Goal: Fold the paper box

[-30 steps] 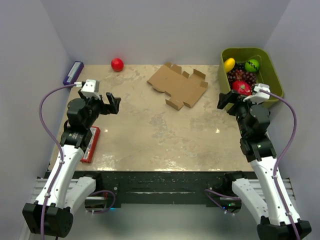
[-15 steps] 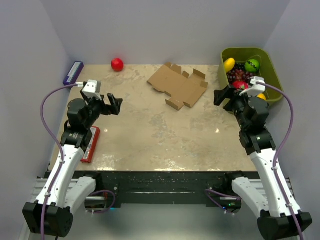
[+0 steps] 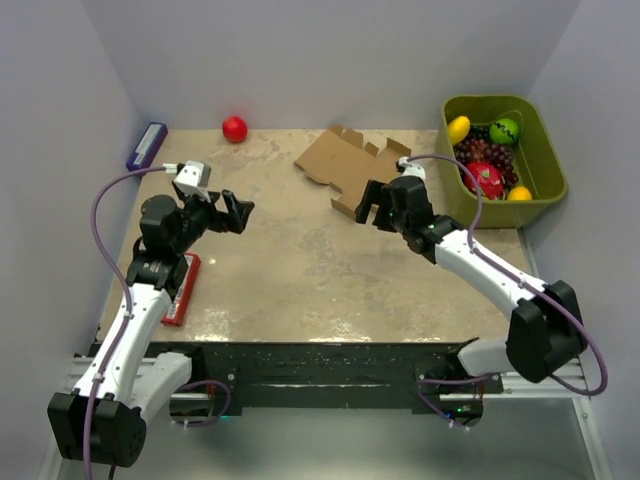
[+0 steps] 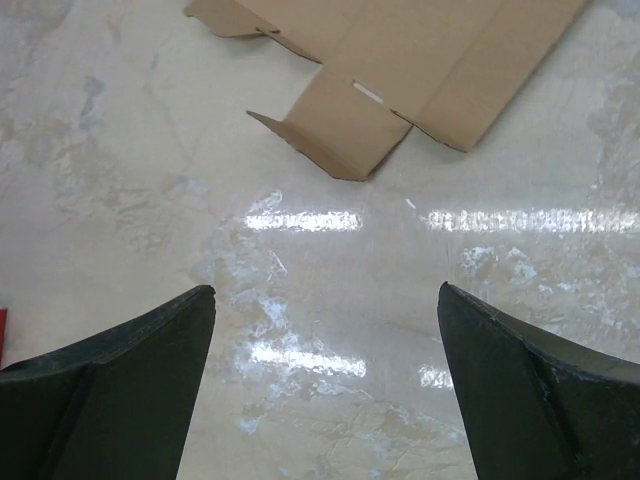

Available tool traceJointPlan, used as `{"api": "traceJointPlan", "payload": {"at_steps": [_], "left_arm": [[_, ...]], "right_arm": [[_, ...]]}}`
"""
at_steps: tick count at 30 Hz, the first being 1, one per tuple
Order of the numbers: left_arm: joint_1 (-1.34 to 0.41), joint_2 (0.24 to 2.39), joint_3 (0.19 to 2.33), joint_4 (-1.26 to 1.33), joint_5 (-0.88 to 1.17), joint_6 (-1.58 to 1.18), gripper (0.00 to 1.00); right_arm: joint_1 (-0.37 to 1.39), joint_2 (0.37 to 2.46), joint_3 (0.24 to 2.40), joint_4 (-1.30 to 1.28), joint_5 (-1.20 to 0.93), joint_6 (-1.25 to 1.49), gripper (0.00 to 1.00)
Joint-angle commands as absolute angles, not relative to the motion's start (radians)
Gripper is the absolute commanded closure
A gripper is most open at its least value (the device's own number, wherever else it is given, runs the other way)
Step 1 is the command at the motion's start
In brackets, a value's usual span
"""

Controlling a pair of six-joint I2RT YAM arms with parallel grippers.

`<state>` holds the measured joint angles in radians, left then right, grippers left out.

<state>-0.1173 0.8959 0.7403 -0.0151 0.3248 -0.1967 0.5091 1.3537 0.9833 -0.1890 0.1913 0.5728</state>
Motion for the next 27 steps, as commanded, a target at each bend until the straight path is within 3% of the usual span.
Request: {"api": "traceJointPlan", "payload": {"at_steps": [1,10,13,19,27], "left_arm": [[-0.115,0.904,0.744,0.034,0.382,-0.195,0.02],[-0.118,0.902,0.742,0.037,0.397,-0.202,0.02],[-0.117,0.913,0.745,0.037,0.400,-0.201,0.02],[-0.117,0.934,0.755,0.009,0.359,-0.178,0.02],[-0.117,0.940,0.756,0.011,0.383,-0.189,0.02]], "right_arm": [[0.450,1.413,1.046,-0.126,0.201,0.696,0.04],[0.387,1.644,1.130,-0.043,0.179,0.580,0.10],[0.365,1.709,1.183,-0.103,0.202,0.652,0.11],[0.313,1.736,1.055,0.103,0.146,0.857,0.06],[0.278,1.781,1.042,0.135,0.210,0.930,0.06]]}}
